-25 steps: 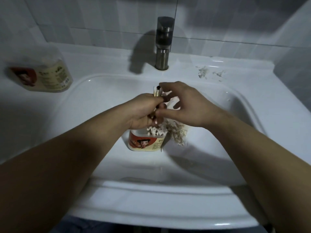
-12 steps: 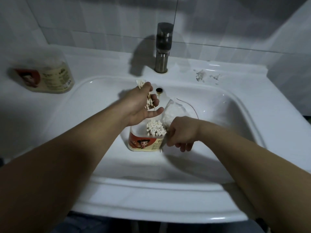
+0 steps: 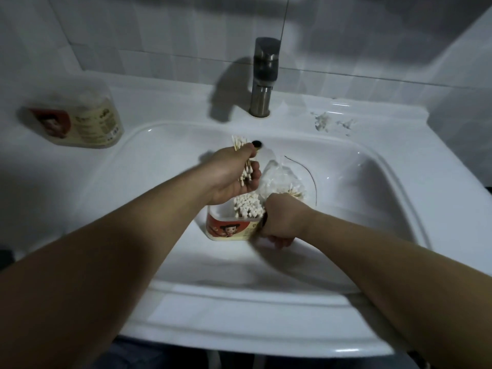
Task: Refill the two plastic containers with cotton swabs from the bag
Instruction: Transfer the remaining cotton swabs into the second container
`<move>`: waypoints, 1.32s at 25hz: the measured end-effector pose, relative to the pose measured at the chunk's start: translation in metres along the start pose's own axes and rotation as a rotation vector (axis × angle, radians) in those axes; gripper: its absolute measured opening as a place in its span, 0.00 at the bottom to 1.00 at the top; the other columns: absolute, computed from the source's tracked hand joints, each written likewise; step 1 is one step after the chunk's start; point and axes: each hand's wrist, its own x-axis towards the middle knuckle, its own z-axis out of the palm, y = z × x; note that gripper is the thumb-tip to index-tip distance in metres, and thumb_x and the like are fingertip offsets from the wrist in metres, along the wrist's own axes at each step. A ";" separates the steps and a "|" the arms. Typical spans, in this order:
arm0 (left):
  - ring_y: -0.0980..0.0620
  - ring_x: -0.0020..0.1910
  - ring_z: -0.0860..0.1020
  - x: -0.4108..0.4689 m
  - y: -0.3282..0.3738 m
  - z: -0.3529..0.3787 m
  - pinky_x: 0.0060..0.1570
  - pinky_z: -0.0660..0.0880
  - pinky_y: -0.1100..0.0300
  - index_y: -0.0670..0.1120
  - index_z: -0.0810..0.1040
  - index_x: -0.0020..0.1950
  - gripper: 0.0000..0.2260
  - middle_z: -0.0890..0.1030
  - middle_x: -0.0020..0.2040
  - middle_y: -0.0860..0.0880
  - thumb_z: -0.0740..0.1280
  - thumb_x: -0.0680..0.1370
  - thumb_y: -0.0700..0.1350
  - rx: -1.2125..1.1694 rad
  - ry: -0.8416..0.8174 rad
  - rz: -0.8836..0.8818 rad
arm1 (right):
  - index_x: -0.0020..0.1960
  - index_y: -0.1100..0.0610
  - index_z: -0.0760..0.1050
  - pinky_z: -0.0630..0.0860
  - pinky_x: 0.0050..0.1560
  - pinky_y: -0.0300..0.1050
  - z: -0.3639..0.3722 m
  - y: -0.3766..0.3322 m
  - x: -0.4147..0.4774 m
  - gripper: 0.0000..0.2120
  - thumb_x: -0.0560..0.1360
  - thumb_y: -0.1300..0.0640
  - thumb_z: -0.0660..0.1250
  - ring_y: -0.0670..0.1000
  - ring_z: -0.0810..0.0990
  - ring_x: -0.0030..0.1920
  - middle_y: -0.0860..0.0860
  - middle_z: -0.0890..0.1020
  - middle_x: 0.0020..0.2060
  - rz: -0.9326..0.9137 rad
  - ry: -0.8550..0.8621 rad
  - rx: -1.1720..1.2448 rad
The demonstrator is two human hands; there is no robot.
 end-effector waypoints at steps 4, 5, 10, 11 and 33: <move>0.55 0.28 0.69 0.004 -0.003 -0.002 0.31 0.72 0.61 0.46 0.73 0.50 0.08 0.71 0.32 0.50 0.60 0.86 0.47 0.081 -0.009 0.003 | 0.38 0.63 0.82 0.80 0.31 0.37 -0.006 -0.005 -0.008 0.07 0.72 0.62 0.68 0.51 0.85 0.30 0.56 0.86 0.33 0.032 -0.037 -0.071; 0.55 0.27 0.65 0.005 -0.003 -0.003 0.30 0.69 0.61 0.47 0.73 0.50 0.08 0.68 0.30 0.51 0.60 0.86 0.47 0.096 -0.001 0.005 | 0.40 0.63 0.83 0.77 0.27 0.34 -0.009 -0.006 -0.013 0.07 0.72 0.60 0.68 0.51 0.85 0.31 0.56 0.86 0.34 0.030 -0.060 -0.107; 0.55 0.25 0.58 0.007 -0.001 -0.005 0.29 0.59 0.62 0.47 0.74 0.51 0.07 0.62 0.29 0.53 0.62 0.84 0.49 0.173 0.038 0.039 | 0.36 0.63 0.78 0.75 0.29 0.39 -0.040 -0.005 -0.027 0.10 0.72 0.56 0.69 0.50 0.78 0.24 0.56 0.83 0.28 0.095 -0.086 -0.013; 0.55 0.25 0.58 0.007 -0.001 -0.005 0.28 0.58 0.62 0.46 0.74 0.51 0.08 0.62 0.29 0.53 0.63 0.84 0.49 0.183 0.047 0.049 | 0.35 0.62 0.77 0.74 0.28 0.38 -0.048 -0.003 -0.031 0.12 0.72 0.55 0.70 0.50 0.77 0.23 0.55 0.82 0.26 0.097 -0.067 0.019; 0.56 0.27 0.67 0.011 -0.009 -0.001 0.33 0.74 0.60 0.47 0.74 0.49 0.11 0.67 0.29 0.54 0.59 0.86 0.50 0.245 -0.017 0.107 | 0.54 0.53 0.85 0.72 0.43 0.38 -0.073 0.032 -0.008 0.11 0.74 0.63 0.72 0.51 0.81 0.45 0.52 0.86 0.48 0.074 0.434 0.071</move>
